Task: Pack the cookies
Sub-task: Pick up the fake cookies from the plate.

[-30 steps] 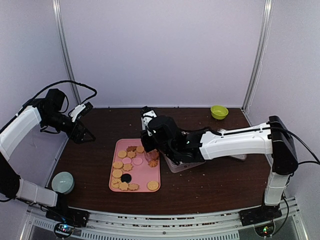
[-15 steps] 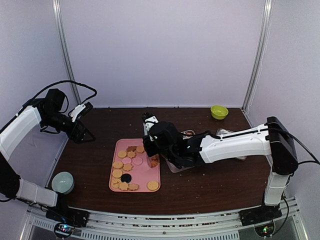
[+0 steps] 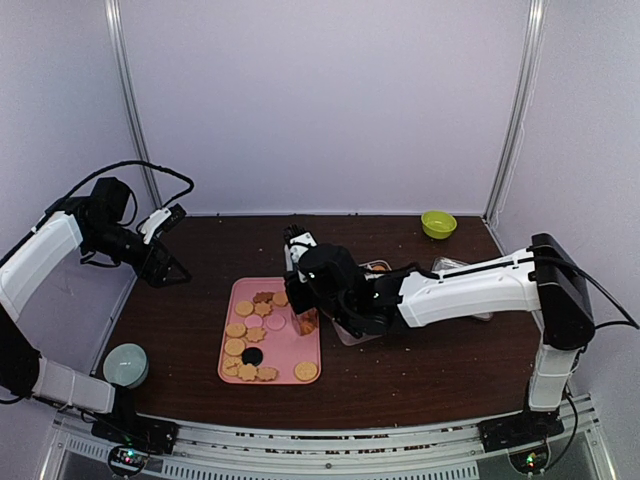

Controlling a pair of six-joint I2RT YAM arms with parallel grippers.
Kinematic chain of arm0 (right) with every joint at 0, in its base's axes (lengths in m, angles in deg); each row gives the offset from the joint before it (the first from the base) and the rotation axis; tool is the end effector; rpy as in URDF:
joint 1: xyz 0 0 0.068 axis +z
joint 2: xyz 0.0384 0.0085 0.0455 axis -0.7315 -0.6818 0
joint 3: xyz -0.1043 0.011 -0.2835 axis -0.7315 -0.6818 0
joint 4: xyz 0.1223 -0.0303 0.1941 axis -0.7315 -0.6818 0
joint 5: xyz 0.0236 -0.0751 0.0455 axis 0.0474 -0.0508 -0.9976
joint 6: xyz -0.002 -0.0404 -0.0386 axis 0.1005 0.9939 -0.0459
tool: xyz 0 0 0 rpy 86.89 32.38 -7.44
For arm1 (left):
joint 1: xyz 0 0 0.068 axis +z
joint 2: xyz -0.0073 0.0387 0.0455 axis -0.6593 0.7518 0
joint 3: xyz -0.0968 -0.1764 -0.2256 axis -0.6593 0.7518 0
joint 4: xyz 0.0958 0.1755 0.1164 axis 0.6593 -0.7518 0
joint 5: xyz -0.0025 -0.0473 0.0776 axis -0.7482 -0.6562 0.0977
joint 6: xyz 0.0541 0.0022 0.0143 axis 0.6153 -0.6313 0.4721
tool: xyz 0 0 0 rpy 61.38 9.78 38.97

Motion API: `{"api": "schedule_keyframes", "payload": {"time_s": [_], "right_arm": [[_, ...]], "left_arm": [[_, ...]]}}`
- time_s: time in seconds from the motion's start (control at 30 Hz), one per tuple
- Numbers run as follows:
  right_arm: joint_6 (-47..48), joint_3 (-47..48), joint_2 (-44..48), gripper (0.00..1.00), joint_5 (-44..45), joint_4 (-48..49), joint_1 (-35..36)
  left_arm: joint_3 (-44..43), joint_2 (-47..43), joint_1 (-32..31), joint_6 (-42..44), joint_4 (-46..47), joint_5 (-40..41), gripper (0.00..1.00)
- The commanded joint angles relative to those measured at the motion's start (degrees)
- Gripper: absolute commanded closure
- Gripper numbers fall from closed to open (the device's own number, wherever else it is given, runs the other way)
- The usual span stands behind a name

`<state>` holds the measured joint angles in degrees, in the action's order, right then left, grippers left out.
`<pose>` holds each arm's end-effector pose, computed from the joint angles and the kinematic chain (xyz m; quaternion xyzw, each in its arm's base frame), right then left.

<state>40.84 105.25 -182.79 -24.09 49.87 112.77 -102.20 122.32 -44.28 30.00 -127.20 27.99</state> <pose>0.1892 0.3809 0.2878 -0.2539 0.7862 0.2046 0.5249 0.1937 -0.0317 0.3441 0.2932 0.8857 -0.2333 0.2741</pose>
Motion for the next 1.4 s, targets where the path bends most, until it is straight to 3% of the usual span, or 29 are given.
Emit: {"api": "schedule_keyframes", "payload": {"time_s": [0.0, 0.57, 0.8, 1.37], "right_arm": [[-1.5, 0.3, -1.1, 0.63, -0.7, 0.7, 0.5], [-2.6, -4.1, 4.7, 0.68, -1.2, -1.4, 5.7], [-1.0, 0.3, 2.7, 0.62, 0.0, -3.7, 5.1], [-0.8, 5.2, -1.2, 0.61, -2.3, -2.4, 3.6]], "left_arm": [[-1.5, -0.7, 0.1, 1.0, -0.6, -1.1, 0.02], [-1.3, -1.0, 0.1, 1.3, -0.6, -1.6, 0.02], [-1.6, -0.8, 0.0, 1.0, -0.6, -1.9, 0.02], [-2.2, -1.0, 0.0, 1.3, -1.1, -1.9, 0.02]]}}
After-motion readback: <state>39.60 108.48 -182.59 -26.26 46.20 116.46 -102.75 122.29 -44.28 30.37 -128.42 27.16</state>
